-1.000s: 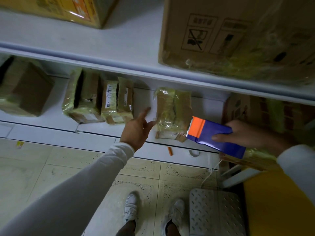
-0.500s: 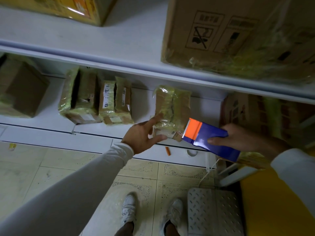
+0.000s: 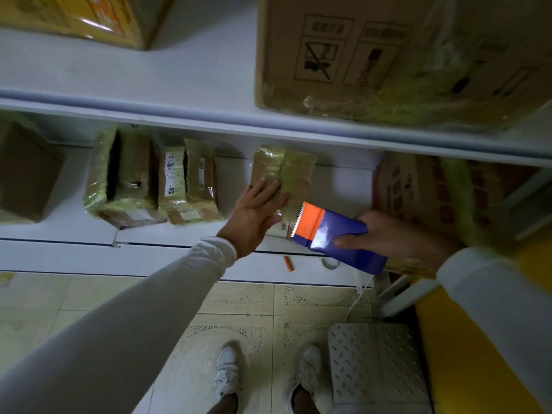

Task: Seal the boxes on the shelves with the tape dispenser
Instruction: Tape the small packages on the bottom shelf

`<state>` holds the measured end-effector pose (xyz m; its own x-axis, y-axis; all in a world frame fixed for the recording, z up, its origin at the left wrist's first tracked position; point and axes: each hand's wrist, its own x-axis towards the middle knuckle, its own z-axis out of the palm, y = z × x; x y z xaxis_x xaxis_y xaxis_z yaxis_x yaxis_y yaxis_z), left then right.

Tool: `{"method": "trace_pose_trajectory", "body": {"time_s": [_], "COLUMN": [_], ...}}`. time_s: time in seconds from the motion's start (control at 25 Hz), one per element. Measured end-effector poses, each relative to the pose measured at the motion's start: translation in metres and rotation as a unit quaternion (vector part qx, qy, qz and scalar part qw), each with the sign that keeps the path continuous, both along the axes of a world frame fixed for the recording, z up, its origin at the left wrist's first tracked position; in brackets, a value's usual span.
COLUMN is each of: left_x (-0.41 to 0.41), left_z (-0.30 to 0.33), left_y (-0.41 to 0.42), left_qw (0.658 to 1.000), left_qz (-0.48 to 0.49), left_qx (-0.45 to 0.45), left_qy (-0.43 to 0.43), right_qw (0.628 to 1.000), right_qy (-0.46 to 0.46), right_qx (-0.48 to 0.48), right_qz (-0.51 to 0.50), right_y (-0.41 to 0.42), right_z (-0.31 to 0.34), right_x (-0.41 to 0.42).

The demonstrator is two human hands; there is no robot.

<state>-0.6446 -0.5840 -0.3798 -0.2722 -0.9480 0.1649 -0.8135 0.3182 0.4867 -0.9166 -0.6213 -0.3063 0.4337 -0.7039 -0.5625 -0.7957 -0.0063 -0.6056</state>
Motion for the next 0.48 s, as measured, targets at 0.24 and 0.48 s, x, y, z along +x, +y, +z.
{"method": "trace_pose_trajectory", "body": {"time_s": [0.24,0.48], "left_x": [0.041,0.03], "left_z": [0.012,0.012], "left_y": [0.012,-0.014], "left_qw": [0.992,0.982], "left_qz": [-0.028,-0.104], "left_qx": [-0.067,0.007], "left_qy": [-0.099,-0.156], "right_qw": [1.0,0.999], "right_qy": [-0.019,-0.031], "right_qx": [0.008,-0.01], "right_qz": [0.014,0.019], "right_y": [0.005,0.011], "right_z": [-0.006,-0.002], "right_x": [0.034,0.032]}}
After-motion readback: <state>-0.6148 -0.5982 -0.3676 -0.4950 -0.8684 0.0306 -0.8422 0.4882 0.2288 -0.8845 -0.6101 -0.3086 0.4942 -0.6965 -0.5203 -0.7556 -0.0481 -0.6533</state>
